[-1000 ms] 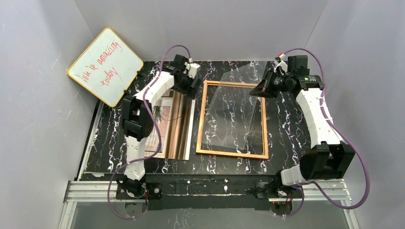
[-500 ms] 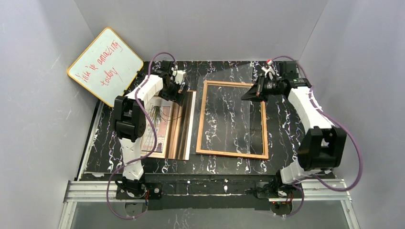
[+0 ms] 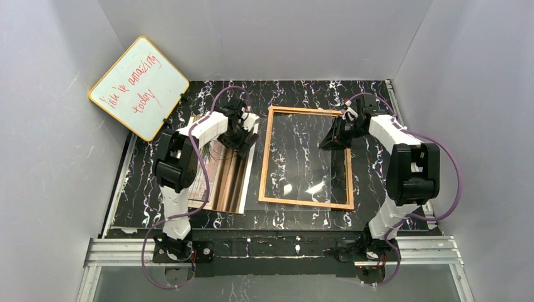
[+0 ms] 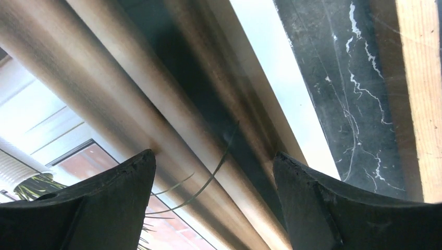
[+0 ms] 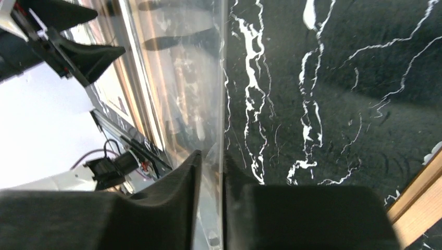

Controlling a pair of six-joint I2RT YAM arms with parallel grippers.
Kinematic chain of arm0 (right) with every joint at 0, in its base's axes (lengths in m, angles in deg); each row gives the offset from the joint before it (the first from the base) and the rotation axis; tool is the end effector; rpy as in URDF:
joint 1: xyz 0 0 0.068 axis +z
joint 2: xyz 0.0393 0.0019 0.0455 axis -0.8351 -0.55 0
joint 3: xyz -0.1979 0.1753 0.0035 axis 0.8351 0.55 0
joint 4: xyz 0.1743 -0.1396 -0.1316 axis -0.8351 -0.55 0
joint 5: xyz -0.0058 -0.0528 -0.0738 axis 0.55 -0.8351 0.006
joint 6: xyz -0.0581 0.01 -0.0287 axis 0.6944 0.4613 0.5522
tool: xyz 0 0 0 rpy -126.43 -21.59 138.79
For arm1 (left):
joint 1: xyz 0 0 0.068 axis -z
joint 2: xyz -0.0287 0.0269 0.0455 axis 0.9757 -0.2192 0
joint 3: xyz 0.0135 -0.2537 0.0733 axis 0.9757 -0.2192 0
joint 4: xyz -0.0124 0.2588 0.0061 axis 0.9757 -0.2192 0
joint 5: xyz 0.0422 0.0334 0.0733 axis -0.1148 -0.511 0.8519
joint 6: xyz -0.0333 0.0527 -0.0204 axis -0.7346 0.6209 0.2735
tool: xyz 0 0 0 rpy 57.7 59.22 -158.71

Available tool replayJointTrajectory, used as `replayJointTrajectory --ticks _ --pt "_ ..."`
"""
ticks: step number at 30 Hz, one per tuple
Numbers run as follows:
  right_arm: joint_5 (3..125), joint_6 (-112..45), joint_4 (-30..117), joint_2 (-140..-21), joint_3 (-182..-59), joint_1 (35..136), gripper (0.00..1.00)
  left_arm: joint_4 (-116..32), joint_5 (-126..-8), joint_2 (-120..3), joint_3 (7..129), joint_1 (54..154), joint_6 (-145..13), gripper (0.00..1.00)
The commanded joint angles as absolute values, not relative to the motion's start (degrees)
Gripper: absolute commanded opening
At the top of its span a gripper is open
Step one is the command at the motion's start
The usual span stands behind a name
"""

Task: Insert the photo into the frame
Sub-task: Place the photo frame item in the photo frame.

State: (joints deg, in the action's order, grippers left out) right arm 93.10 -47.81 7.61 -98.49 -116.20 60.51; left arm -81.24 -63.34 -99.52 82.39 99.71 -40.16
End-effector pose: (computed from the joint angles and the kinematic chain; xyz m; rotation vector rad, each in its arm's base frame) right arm 0.3507 0.0545 0.2006 0.2037 2.6753 0.9965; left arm 0.3893 -0.1648 0.1596 0.8827 2.5933 -0.1548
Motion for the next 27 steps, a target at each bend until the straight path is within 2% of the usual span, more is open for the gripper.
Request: replayJointTrajectory --ticks 1,4,7,11,14,19,27 --pt "90.3 -48.7 11.7 -100.1 -114.0 60.6 0.37 -80.3 -59.4 -96.9 80.7 101.2 -38.3 0.80" --pt "90.7 -51.0 14.1 -100.6 -111.8 60.5 0.48 -79.8 -58.4 -97.3 80.2 101.9 -38.0 0.80" --pt "89.8 -53.1 15.9 -100.4 -109.0 60.3 0.69 -79.1 -56.3 -97.3 79.1 103.0 -37.6 0.80" --pt "86.5 -54.8 16.4 -99.8 -105.9 59.9 0.88 -78.4 -54.8 -97.4 77.9 104.0 -37.1 0.79" --pt "82.7 -55.2 15.7 -98.8 -104.6 59.9 0.98 -78.3 -54.2 -97.5 77.6 104.3 -36.8 0.79" --pt "77.9 -55.3 13.6 -95.2 -102.3 60.0 0.99 -78.3 -53.5 -97.4 77.5 104.6 -36.1 0.79" --pt "83.8 -56.2 14.7 -90.8 -95.6 60.0 0.98 -78.3 -52.9 -96.8 77.1 104.8 -35.6 0.79"
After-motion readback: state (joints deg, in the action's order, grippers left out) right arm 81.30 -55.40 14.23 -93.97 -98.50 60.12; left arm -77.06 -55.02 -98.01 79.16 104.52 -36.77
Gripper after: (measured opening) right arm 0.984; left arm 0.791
